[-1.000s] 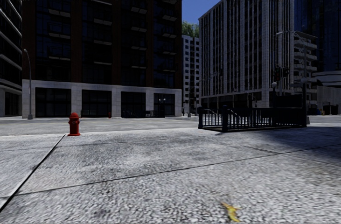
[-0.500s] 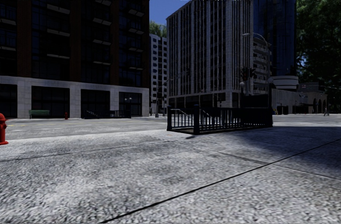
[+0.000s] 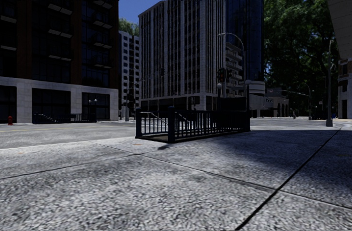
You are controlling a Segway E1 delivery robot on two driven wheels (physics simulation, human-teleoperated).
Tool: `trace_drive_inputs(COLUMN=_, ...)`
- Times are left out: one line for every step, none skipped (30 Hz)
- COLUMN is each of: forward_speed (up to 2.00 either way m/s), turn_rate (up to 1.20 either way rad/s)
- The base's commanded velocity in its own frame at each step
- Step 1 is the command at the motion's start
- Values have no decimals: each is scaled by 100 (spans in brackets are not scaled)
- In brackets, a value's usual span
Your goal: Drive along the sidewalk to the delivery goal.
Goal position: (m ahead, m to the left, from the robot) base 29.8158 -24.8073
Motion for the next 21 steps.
trace_drive_inputs(forward_speed=200, turn_rate=-47)
trace_drive_inputs(forward_speed=200, turn_rate=-48)
trace_drive_inputs(forward_speed=200, turn_rate=-48)
trace_drive_inputs(forward_speed=200, turn_rate=-50)
trace_drive_inputs(forward_speed=200, turn_rate=-52)
trace_drive_inputs(forward_speed=200, turn_rate=-52)
trace_drive_inputs(forward_speed=200, turn_rate=-52)
trace_drive_inputs(forward_speed=200, turn_rate=-53)
trace_drive_inputs(forward_speed=200, turn_rate=-53)
trace_drive_inputs(forward_speed=200, turn_rate=-53)
trace_drive_inputs(forward_speed=200, turn_rate=-53)
trace_drive_inputs(forward_speed=200, turn_rate=-53)
trace_drive_inputs(forward_speed=200, turn_rate=-53)
trace_drive_inputs(forward_speed=200, turn_rate=-53)
trace_drive_inputs(forward_speed=200, turn_rate=-53)
trace_drive_inputs(forward_speed=200, turn_rate=-53)
trace_drive_inputs(forward_speed=200, turn_rate=-53)
trace_drive_inputs(forward_speed=200, turn_rate=-53)
trace_drive_inputs(forward_speed=200, turn_rate=-53)
trace_drive_inputs(forward_speed=200, turn_rate=-53)
trace_drive_inputs(forward_speed=200, turn_rate=-53)
